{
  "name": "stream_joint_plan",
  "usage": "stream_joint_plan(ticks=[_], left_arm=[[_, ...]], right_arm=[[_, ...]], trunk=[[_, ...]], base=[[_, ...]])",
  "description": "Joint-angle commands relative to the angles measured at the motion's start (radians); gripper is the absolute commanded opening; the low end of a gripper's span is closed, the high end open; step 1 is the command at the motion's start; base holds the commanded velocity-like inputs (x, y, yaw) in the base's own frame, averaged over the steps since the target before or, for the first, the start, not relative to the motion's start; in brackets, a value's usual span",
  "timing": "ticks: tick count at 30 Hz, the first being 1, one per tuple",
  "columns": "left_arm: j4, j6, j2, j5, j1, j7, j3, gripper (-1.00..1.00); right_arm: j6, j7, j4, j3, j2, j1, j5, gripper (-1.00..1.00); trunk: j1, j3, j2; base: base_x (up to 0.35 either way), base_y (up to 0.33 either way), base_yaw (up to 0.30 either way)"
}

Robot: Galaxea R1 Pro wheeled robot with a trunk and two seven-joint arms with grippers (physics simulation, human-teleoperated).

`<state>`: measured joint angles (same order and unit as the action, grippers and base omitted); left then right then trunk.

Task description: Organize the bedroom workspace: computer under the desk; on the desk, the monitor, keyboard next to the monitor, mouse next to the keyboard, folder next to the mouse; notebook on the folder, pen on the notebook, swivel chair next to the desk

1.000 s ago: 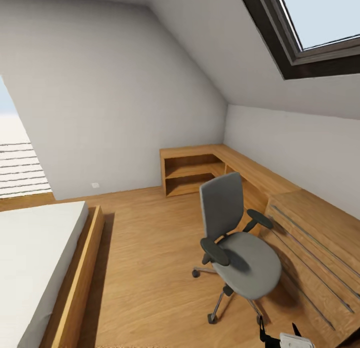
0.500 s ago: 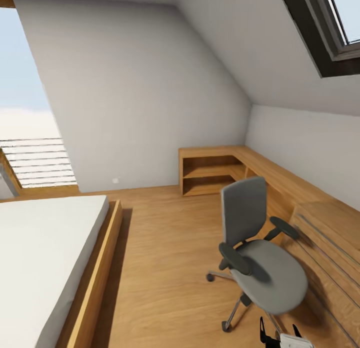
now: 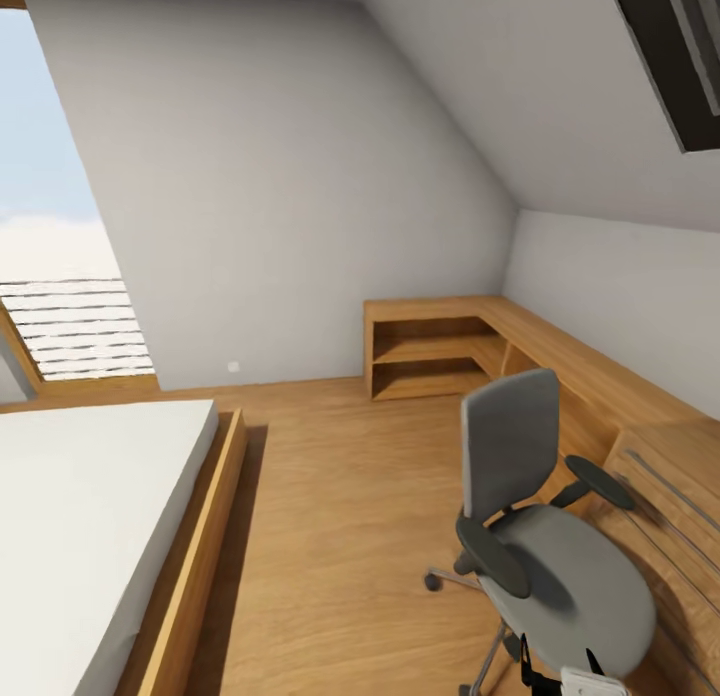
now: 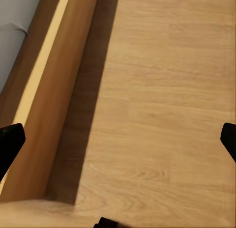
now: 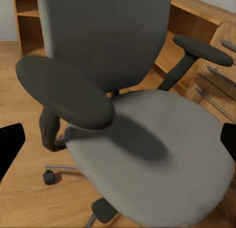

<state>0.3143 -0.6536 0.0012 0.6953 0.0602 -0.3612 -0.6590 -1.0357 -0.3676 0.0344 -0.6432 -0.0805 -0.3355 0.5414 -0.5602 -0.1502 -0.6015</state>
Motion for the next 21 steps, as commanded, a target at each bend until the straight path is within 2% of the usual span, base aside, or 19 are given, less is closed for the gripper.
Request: stream_joint_plan(ticks=[1, 5, 11, 21], left_arm=[[0.0, -0.003, 0.0, 0.003, 0.001, -0.009, -0.008, 1.0], [0.0, -0.003, 0.0, 0.003, 0.001, -0.008, -0.009, 1.0], [0.0, -0.003, 0.001, 0.002, 0.001, -0.008, -0.008, 1.0], [0.0, -0.003, 0.001, 0.002, 0.001, -0.008, -0.008, 1.0]], right_arm=[[-0.001, -0.005, 0.001, -0.009, 0.0, 0.0, 0.005, 1.0], [0.0, -0.006, 0.001, -0.007, -0.001, -0.001, 0.006, 1.0], [0.0, -0.007, 0.001, -0.007, -0.005, 0.0, 0.006, 1.0], [0.0, -0.007, 0.001, -0.007, -0.005, 0.0, 0.006, 1.0]], trunk=[[-0.001, -0.002, -0.001], [-0.001, -0.002, -0.001], [-0.001, -0.002, -0.001], [-0.001, -0.002, -0.001]], base=[[0.304, 0.11, 0.0], [0.249, 0.177, 0.0], [0.039, 0.122, 0.011], [0.004, 0.006, 0.215]])
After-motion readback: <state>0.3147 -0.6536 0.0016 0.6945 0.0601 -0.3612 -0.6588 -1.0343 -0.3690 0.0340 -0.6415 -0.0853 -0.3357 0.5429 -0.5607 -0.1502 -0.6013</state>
